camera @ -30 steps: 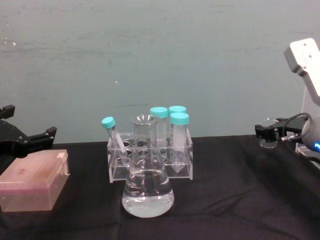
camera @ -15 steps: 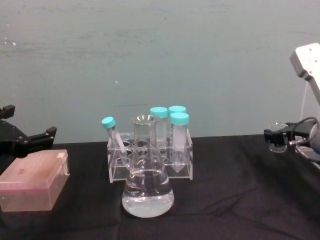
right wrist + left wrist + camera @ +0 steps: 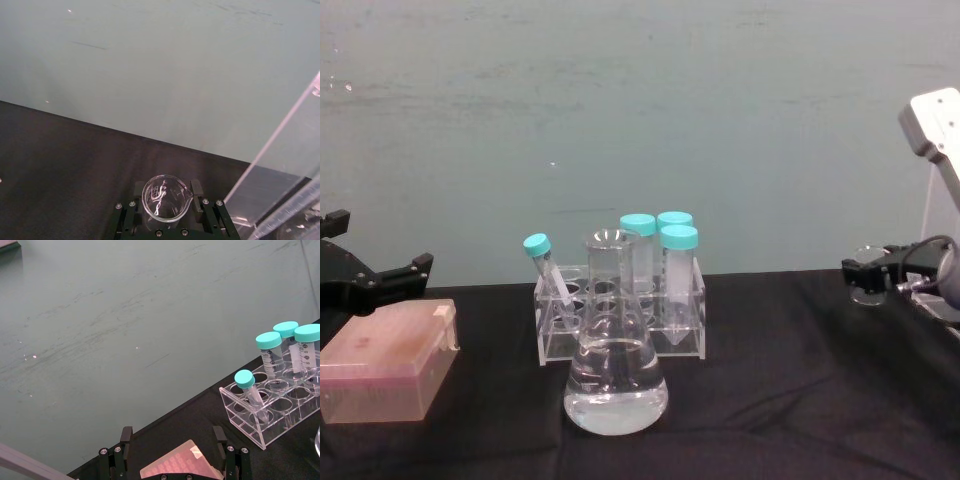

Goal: Place the experimental apparatus aside using one hand.

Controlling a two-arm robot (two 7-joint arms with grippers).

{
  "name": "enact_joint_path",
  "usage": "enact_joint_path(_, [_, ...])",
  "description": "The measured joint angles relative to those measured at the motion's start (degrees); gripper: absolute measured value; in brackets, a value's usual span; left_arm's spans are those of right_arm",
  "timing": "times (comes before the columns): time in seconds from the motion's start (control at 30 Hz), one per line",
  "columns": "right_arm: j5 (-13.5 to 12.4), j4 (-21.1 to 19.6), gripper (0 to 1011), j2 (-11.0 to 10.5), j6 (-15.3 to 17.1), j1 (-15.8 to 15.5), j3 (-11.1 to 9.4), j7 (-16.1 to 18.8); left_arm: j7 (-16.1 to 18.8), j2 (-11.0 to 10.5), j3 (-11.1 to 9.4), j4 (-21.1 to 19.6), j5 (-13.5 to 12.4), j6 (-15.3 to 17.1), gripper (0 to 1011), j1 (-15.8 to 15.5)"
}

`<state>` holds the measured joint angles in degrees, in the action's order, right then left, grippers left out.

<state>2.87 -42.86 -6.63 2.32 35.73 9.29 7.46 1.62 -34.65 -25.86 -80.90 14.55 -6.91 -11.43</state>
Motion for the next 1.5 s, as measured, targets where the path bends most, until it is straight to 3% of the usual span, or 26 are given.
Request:
enact_joint_path(0.27, [0.0, 0.1, 556, 0.0, -0.5, 0.1, 0.0, 1.5, 0.0, 0.0, 0.0, 0.0, 0.0, 0.0, 1000, 0.0])
enact_joint_path(1.5, [0.7, 1.0, 556, 0.3, -0.6, 0.7, -0.1, 1.2, 0.0, 0.0, 0.0, 0.0, 0.0, 0.0, 1000, 0.0])
